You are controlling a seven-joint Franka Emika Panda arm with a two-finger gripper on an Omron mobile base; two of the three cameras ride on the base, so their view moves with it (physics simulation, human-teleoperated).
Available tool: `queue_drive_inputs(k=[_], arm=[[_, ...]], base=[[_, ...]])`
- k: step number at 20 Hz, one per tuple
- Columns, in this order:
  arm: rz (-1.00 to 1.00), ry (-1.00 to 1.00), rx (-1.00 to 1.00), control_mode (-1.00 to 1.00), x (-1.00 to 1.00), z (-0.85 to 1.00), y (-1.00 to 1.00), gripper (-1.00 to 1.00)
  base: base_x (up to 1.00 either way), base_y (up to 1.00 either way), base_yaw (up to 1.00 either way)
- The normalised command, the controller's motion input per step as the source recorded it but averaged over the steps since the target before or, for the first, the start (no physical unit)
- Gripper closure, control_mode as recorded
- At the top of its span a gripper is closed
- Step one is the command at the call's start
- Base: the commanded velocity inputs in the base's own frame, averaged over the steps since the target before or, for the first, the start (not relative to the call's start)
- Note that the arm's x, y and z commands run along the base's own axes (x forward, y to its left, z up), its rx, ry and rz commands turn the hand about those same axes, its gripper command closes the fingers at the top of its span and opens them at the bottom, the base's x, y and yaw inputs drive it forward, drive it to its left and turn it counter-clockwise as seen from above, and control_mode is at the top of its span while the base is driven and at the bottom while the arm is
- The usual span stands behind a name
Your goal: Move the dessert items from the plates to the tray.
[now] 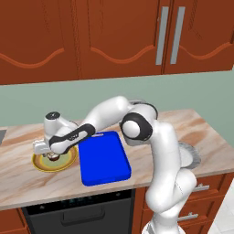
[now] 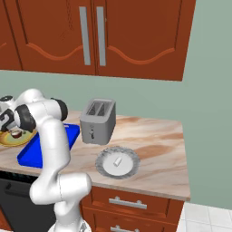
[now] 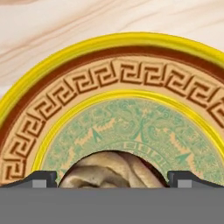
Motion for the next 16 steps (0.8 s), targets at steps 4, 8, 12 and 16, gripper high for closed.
queue_drive_inputs(k=[4, 8, 12, 16], arm=[[0.0, 0.0, 0.0, -1.0, -0.01, -0.35, 0.1, -1.0], [0.0, 0.0, 0.02, -1.0, -0.12, -0.34, -0.05, 1.0], [0.0, -0.01, 0.01, -1.0, -0.44, -0.23, -0.41, 1.0], [-0.03, -0.1, 0.01, -1.0, -0.69, -0.04, -0.73, 1.0]], base=[[0.0, 0.0, 0.0], [0.0, 0.0, 0.0], [0.0, 0.0, 0.0], [0.0, 0.0, 0.0]])
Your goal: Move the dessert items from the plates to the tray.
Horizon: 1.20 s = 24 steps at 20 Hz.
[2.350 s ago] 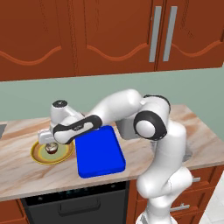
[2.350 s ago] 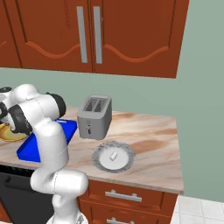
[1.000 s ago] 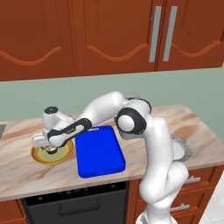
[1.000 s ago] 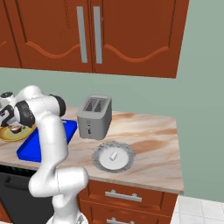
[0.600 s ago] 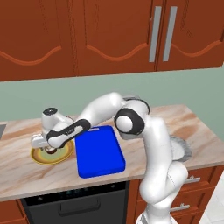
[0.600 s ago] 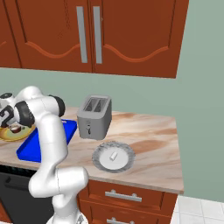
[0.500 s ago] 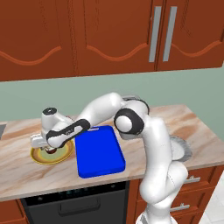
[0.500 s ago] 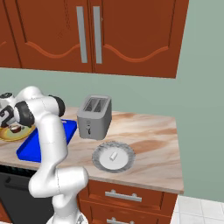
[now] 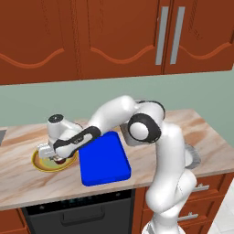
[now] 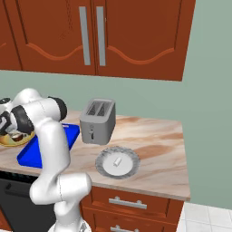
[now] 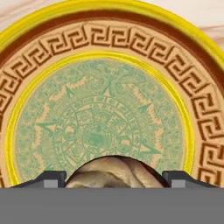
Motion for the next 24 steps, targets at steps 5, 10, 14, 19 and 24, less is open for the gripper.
queue_drive_inputs(k=[5, 10, 14, 19, 24], arm=[[-0.03, -0.24, 0.02, -1.0, -0.36, 0.33, -0.6, 1.0], [-0.04, -0.27, 0.08, -1.0, -0.19, 0.39, -0.48, 1.0], [-0.12, -0.11, 0.19, -1.0, -0.02, 0.51, -0.37, 1.0], [-0.13, 0.0, 0.22, -1.0, 0.0, 0.56, -0.31, 1.0], [-0.1, 0.02, 0.17, -1.0, 0.0, 0.62, -0.4, 1.0]], base=[[0.0, 0.0, 0.0], [0.0, 0.0, 0.0], [0.0, 0.0, 0.0], [0.0, 0.0, 0.0], [0.0, 0.0, 0.0]])
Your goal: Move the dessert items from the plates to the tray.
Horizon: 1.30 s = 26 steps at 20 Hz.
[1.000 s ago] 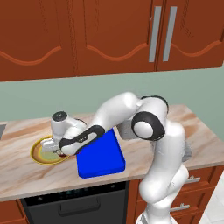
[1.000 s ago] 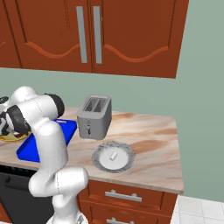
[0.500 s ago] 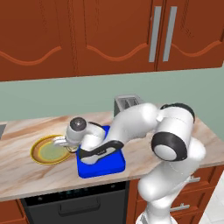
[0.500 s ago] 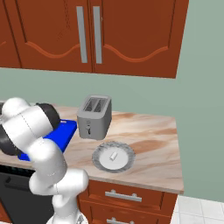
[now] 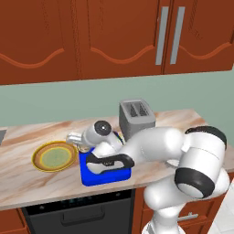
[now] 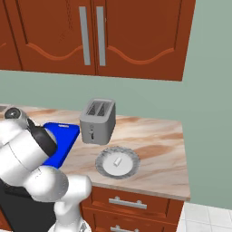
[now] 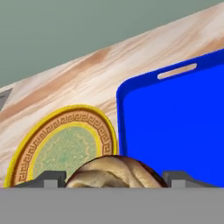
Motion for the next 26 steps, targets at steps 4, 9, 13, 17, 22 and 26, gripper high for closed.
queue_drive_inputs(k=[4, 9, 13, 17, 22, 26], arm=[[-0.11, 0.03, 0.08, -1.0, 0.0, 0.61, -0.33, 1.0], [-0.17, 0.19, 0.03, -1.0, 0.0, 0.32, -0.41, 1.0], [-0.17, 0.16, 0.0, -1.0, 0.0, 0.14, -0.3, 1.0], [-0.06, 0.02, 0.0, -1.0, 0.0, -0.06, -0.1, 1.0], [0.0, -0.08, 0.0, -1.0, -0.03, -0.27, -0.01, 1.0], [0.0, 0.0, 0.03, -1.0, 0.01, -0.29, -0.07, 1.0]], base=[[0.0, 0.0, 0.0], [0.0, 0.0, 0.0], [0.0, 0.0, 0.0], [0.0, 0.0, 0.0], [0.0, 0.0, 0.0], [0.0, 0.0, 0.0]])
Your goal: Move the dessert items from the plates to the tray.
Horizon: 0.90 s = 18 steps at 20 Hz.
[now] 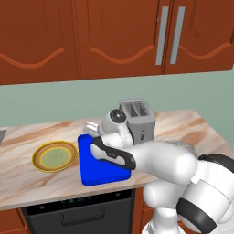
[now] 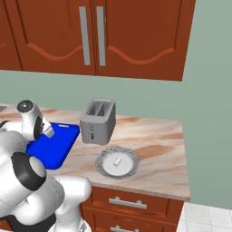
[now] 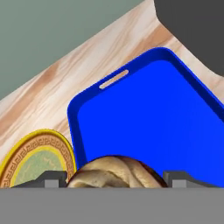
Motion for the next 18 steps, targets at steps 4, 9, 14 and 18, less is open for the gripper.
queue_drive_inputs(k=[4, 9, 14, 18], arm=[[0.0, 0.0, 0.04, -1.0, 0.0, -0.27, -0.09, 1.0], [0.0, 0.01, 0.03, -1.0, 0.0, -0.23, -0.04, 1.0], [0.0, 0.01, 0.01, -1.0, 0.0, -0.25, 0.0, 1.0], [0.0, 0.0, 0.02, -1.0, 0.0, -0.31, 0.0, 1.0]], base=[[0.0, 0.0, 0.0], [0.0, 0.0, 0.0], [0.0, 0.0, 0.0], [0.0, 0.0, 0.0]])
